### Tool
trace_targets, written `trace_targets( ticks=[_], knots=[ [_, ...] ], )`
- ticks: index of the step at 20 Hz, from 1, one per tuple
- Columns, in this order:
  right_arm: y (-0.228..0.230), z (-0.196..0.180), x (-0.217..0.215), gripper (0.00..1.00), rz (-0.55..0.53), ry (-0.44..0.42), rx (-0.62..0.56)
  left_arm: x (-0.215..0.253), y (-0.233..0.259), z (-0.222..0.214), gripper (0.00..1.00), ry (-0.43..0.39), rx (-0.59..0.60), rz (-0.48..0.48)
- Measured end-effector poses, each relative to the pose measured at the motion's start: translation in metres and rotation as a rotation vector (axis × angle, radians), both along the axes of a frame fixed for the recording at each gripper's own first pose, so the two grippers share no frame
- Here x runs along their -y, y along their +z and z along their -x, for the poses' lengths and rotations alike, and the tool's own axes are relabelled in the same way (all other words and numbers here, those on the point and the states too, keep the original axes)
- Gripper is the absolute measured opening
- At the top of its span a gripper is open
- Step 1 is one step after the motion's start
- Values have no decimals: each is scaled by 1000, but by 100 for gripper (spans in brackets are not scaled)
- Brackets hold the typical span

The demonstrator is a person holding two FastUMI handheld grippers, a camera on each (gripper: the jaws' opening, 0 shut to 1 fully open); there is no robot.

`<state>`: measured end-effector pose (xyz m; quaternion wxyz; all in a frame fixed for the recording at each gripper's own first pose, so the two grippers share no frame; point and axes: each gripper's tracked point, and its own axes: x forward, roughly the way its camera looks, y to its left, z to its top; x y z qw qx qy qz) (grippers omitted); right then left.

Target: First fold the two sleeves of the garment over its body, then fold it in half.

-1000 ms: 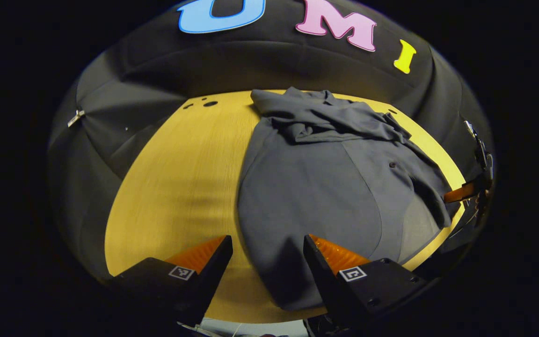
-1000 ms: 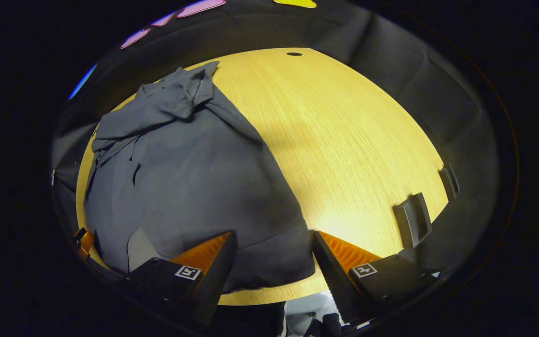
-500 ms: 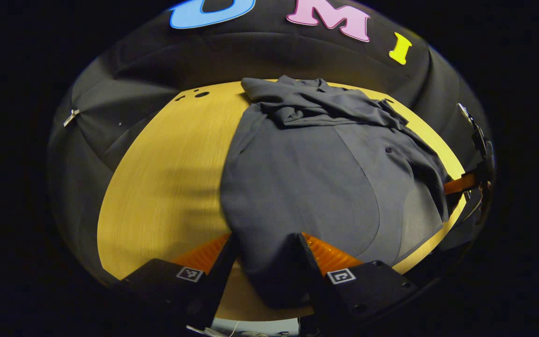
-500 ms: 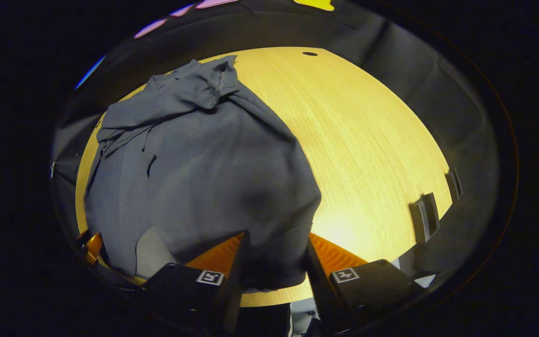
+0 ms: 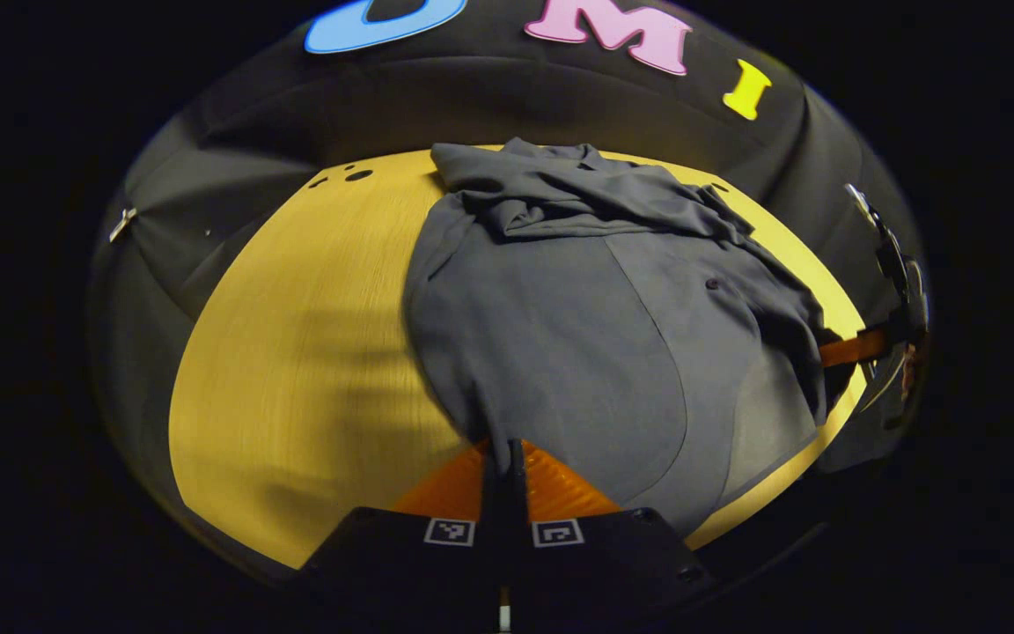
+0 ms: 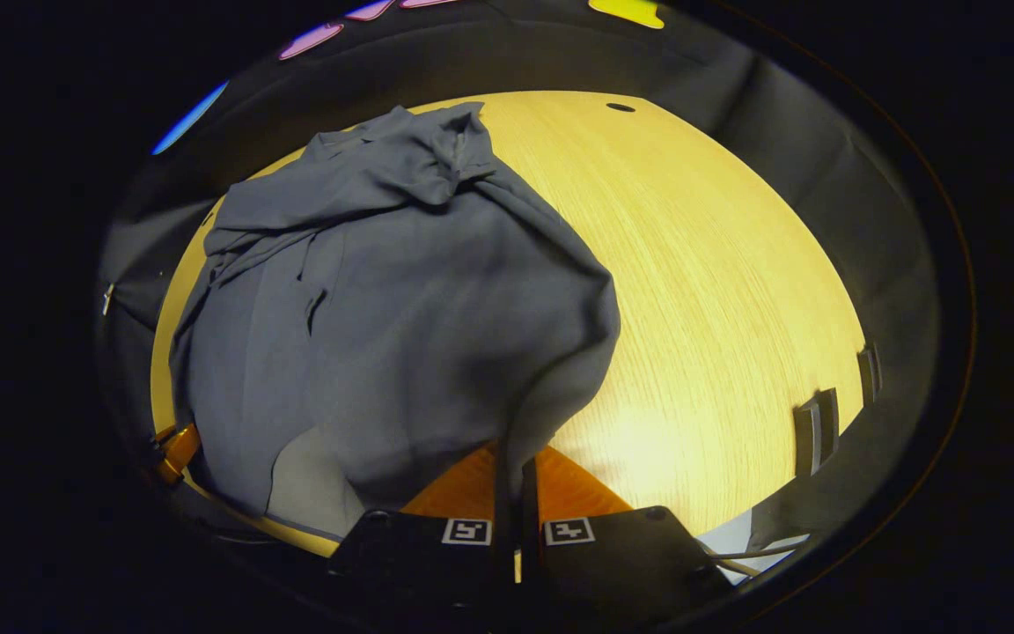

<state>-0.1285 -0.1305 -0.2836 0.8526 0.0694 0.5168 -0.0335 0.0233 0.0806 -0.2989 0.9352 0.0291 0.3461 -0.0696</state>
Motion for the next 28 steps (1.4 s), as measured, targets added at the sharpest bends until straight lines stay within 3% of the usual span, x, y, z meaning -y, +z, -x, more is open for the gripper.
trace_targets(
  ticks=[4, 10, 18, 25, 28],
  knots=[
    [15, -17, -7, 7, -96, -20, 23, 7, 16, -3, 6, 52, 0, 67],
    [55, -54, -21, 7, -187, 61, 102, 21, 77, -15, 6, 106, 99, 191],
    [115, -125, -22, 7, -148, 169, 283, 33, 143, -55, 6, 111, 199, 239],
    [125, -177, -29, 7, -90, 263, 365, 38, 187, -107, 6, 99, 275, 256],
    [135, -199, -31, 7, -96, 259, 406, 40, 207, -132, 6, 97, 312, 271]
  ],
)
